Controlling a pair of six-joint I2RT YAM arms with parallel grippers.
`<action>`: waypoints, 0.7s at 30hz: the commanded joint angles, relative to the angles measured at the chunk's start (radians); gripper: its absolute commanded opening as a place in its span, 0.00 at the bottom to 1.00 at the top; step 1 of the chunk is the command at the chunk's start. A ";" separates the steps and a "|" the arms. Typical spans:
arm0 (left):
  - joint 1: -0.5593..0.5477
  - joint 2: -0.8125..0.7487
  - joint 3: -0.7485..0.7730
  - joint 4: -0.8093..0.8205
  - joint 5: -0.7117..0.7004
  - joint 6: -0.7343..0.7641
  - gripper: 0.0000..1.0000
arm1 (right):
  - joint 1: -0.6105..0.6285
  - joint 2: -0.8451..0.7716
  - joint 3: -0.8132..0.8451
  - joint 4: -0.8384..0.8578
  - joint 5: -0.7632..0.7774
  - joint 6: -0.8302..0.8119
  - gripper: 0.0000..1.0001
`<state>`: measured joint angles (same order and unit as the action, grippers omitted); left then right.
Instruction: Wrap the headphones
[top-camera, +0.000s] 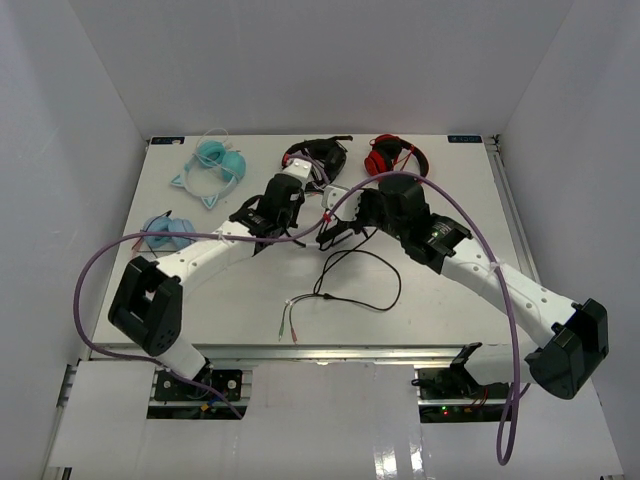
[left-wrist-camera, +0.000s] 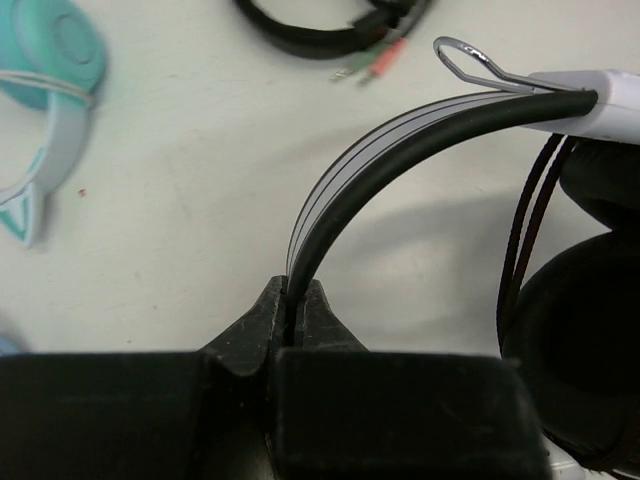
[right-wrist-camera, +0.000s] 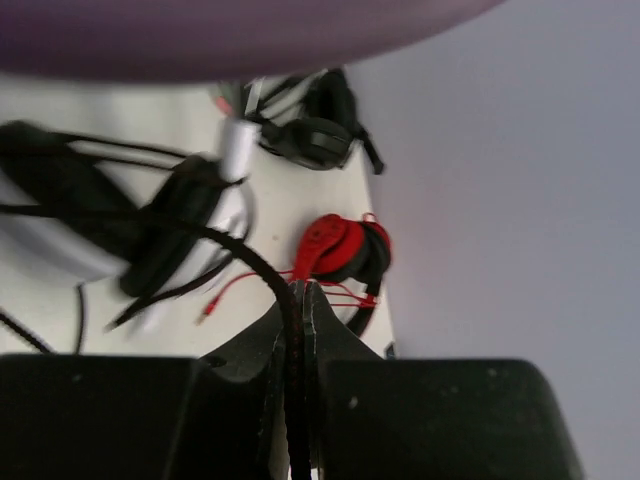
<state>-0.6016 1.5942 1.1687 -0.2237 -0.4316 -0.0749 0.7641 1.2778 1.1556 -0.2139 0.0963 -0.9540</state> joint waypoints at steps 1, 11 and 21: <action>-0.025 -0.213 -0.058 0.067 0.158 0.131 0.00 | -0.051 0.002 -0.073 0.176 0.182 -0.116 0.08; -0.027 -0.464 -0.216 0.002 0.441 0.223 0.00 | -0.273 0.000 -0.098 0.192 -0.148 0.113 0.08; -0.028 -0.491 -0.161 -0.069 0.954 0.134 0.00 | -0.397 0.076 -0.052 0.156 -0.542 0.387 0.08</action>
<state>-0.6227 1.1500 0.9614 -0.2682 0.1969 0.1368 0.4440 1.3039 1.0515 -0.1092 -0.2679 -0.7574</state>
